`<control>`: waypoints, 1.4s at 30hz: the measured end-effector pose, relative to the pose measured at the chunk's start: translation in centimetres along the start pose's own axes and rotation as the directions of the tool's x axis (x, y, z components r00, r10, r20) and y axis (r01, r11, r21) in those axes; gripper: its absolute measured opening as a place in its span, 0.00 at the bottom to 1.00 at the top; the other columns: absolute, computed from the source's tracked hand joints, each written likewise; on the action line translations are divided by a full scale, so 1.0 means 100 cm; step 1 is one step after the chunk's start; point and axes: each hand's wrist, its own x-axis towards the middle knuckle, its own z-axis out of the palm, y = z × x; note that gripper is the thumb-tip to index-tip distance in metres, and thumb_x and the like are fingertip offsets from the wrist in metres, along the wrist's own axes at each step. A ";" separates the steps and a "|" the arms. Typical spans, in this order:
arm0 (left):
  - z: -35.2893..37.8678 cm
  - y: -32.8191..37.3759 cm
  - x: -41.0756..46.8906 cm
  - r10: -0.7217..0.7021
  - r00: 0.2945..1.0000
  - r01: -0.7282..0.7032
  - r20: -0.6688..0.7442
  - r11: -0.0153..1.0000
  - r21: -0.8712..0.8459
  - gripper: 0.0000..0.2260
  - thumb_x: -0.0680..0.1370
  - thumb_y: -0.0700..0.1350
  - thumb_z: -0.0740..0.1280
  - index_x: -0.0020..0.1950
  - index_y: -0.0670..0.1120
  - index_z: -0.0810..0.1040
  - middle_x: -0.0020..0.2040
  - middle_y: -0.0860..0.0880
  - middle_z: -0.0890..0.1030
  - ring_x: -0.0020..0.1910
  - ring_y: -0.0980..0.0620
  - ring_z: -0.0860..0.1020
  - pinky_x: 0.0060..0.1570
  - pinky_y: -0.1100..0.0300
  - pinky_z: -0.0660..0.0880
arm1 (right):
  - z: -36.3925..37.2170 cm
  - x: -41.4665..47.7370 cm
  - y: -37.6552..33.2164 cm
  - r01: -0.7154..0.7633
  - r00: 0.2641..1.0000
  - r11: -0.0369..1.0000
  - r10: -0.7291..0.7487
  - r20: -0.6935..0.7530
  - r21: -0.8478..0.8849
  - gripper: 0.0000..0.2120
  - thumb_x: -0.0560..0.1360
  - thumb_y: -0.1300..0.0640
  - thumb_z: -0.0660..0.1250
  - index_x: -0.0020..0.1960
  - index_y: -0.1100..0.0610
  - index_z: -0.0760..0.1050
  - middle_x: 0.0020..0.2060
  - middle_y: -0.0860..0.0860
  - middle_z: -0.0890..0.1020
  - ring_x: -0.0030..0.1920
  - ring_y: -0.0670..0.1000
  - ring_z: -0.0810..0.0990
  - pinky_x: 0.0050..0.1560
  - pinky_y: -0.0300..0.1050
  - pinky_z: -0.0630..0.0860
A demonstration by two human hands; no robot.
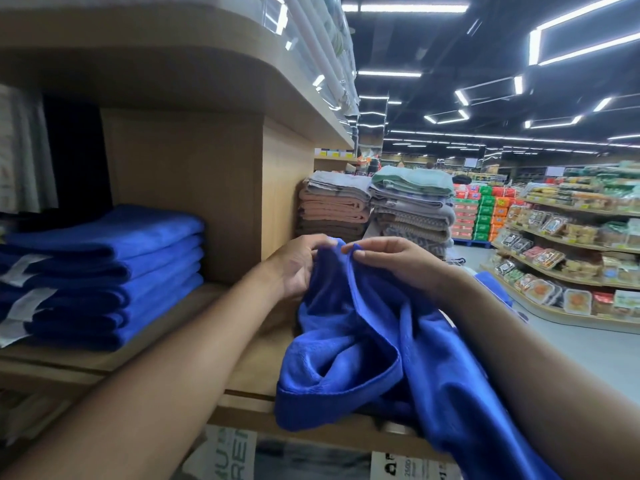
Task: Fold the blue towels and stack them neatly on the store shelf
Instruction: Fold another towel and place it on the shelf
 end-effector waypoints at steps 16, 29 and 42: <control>0.016 -0.001 -0.009 0.218 0.976 -0.213 0.022 0.922 0.322 0.11 0.78 0.40 0.68 0.59 0.36 0.81 0.53 0.36 0.84 0.47 0.43 0.82 0.45 0.55 0.80 | 0.000 0.011 0.006 0.176 0.881 0.926 -0.299 -0.366 -0.333 0.05 0.74 0.60 0.77 0.42 0.52 0.84 0.44 0.54 0.87 0.39 0.46 0.82 0.44 0.39 0.80; 0.022 0.003 -0.021 0.353 0.930 -0.348 0.103 0.756 0.554 0.12 0.78 0.44 0.73 0.57 0.39 0.82 0.54 0.42 0.85 0.48 0.52 0.83 0.50 0.59 0.79 | -0.001 0.011 0.001 0.199 0.854 0.890 -0.362 -0.373 -0.409 0.04 0.76 0.58 0.74 0.43 0.52 0.82 0.36 0.52 0.86 0.34 0.44 0.79 0.37 0.37 0.74; 0.095 0.090 -0.069 0.436 0.875 -0.467 0.209 0.649 0.601 0.09 0.81 0.45 0.68 0.57 0.43 0.82 0.39 0.54 0.85 0.33 0.62 0.80 0.29 0.70 0.73 | 0.005 -0.031 -0.111 0.270 0.866 0.817 -0.437 -0.241 -0.510 0.09 0.75 0.65 0.68 0.40 0.54 0.78 0.34 0.45 0.81 0.36 0.43 0.78 0.36 0.37 0.73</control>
